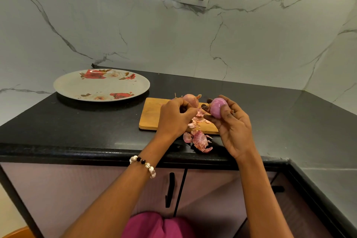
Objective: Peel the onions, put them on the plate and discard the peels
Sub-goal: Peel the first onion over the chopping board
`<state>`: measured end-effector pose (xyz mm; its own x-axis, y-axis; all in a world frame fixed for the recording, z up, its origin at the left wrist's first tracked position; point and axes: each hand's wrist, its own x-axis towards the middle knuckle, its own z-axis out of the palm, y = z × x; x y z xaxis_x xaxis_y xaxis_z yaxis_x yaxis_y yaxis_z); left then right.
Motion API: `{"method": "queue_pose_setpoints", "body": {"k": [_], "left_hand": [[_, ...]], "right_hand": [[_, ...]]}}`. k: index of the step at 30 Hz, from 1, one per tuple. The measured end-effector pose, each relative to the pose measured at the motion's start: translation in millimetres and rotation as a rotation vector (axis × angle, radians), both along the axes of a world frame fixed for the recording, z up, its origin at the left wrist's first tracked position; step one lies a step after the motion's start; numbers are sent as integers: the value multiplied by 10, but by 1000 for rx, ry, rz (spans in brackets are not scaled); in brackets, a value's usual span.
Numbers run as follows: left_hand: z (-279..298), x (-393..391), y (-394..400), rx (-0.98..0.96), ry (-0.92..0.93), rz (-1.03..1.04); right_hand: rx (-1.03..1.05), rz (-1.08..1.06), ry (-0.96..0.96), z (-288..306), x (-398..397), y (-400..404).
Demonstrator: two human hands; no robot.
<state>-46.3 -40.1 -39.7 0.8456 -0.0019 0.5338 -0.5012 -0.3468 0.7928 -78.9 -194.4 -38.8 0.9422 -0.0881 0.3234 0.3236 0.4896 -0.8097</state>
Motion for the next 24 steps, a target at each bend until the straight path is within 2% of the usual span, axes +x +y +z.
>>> {"method": "queue_pose_setpoints", "body": {"k": [7,12,18,24], "left_hand": [[-6,-15,19,3,-103,-5],[-16,2,1,4,-241,-27],[-4,-26,-19,38,-367,-174],[-7,-24,-10,34,-431,-145]], "right_hand": [[95,-73,92,58,-36,-3],[84,-97,168,75,-25,14],[-81,-39,120,38,-3,18],[-260,11,34,-12,-12,29]]}}
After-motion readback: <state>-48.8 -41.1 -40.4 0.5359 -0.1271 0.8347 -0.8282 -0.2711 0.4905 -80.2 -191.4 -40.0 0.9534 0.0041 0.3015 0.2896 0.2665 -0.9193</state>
